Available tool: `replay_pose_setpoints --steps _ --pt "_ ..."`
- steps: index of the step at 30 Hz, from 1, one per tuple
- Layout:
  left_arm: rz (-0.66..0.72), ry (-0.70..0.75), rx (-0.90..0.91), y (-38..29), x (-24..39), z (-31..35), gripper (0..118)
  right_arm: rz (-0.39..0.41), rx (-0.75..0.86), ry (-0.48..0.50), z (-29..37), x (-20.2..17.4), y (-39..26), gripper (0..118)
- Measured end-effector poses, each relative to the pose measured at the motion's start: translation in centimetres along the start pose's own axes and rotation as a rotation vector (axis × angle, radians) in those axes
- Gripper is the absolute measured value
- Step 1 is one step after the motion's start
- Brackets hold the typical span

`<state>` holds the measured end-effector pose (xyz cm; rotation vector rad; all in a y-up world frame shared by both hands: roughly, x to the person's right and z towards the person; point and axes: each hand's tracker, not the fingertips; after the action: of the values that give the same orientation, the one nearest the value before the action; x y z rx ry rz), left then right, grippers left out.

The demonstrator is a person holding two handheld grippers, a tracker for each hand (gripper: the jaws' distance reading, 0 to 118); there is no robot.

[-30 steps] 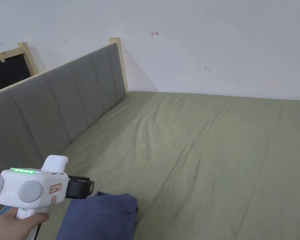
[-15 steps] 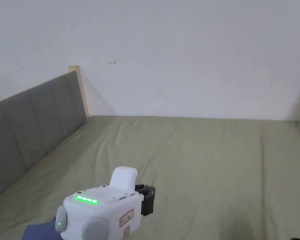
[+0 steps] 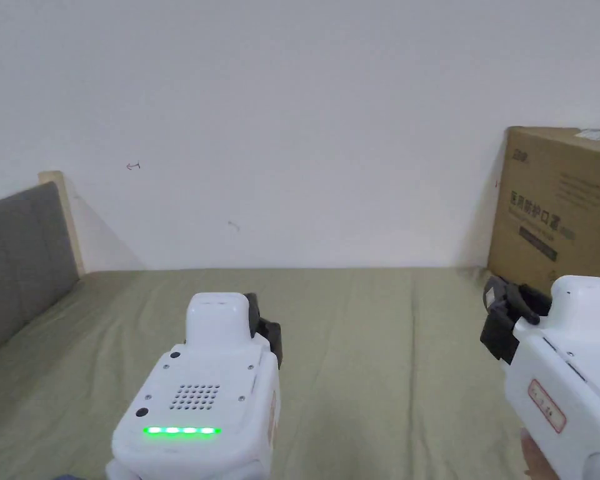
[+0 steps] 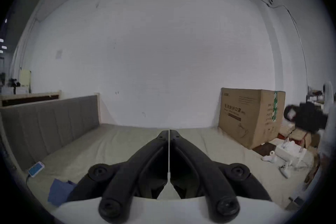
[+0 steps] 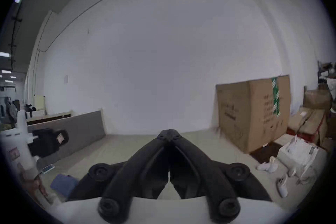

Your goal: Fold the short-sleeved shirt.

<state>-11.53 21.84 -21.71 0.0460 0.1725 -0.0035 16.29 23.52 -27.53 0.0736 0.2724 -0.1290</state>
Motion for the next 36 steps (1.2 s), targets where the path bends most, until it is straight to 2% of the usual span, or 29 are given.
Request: replay_pose_setpoints --steps 3,5,6,7,8,9,10,11,12,18,29,36 --pt "-0.008 0.016 0.033 -0.8 0.2 1.2 1 0.016 -0.005 -0.025 0.3 -0.4 -0.6 0" --pt "-0.023 0.031 0.049 -1.1 0.1 1.7 1 0.062 -0.010 -0.049 0.6 -0.6 -1.3 1" --pt "-0.034 0.025 0.056 -1.1 0.0 1.8 9 0.084 -0.018 -0.060 0.7 -0.7 -1.7 13" --pt "-0.043 0.025 0.061 -1.2 0.0 2.0 24 0.093 -0.023 -0.066 0.8 -1.0 -1.9 29" --pt "-0.049 0.023 0.061 -1.2 0.0 2.0 47 0.094 -0.028 -0.069 0.9 -1.1 -2.2 48" --pt "-0.054 0.023 0.059 -1.1 0.0 2.0 86 0.091 -0.031 -0.069 0.9 -1.1 -2.4 79" --pt "-0.053 0.023 0.053 -1.2 -0.1 1.9 109 0.091 -0.038 -0.073 0.9 -1.1 -2.5 97" --pt "-0.043 0.016 0.048 -1.2 -0.3 1.9 118 0.091 -0.041 -0.074 0.9 -1.3 -2.7 110" --pt "-0.036 -0.018 0.072 -1.5 -0.3 2.0 118 0.097 -0.042 -0.080 0.9 -1.5 -2.8 118" --pt "-0.049 0.014 0.031 -1.7 -0.3 2.0 118 0.145 -0.055 -0.084 0.6 -2.3 -3.1 118" --pt "0.008 -0.004 0.014 -1.5 -0.8 1.9 118 0.140 -0.058 -0.095 1.0 -1.9 -2.9 118" --pt "0.016 0.027 -0.019 -1.4 -0.8 1.5 118 0.107 -0.080 -0.094 0.9 -2.0 -2.5 118"
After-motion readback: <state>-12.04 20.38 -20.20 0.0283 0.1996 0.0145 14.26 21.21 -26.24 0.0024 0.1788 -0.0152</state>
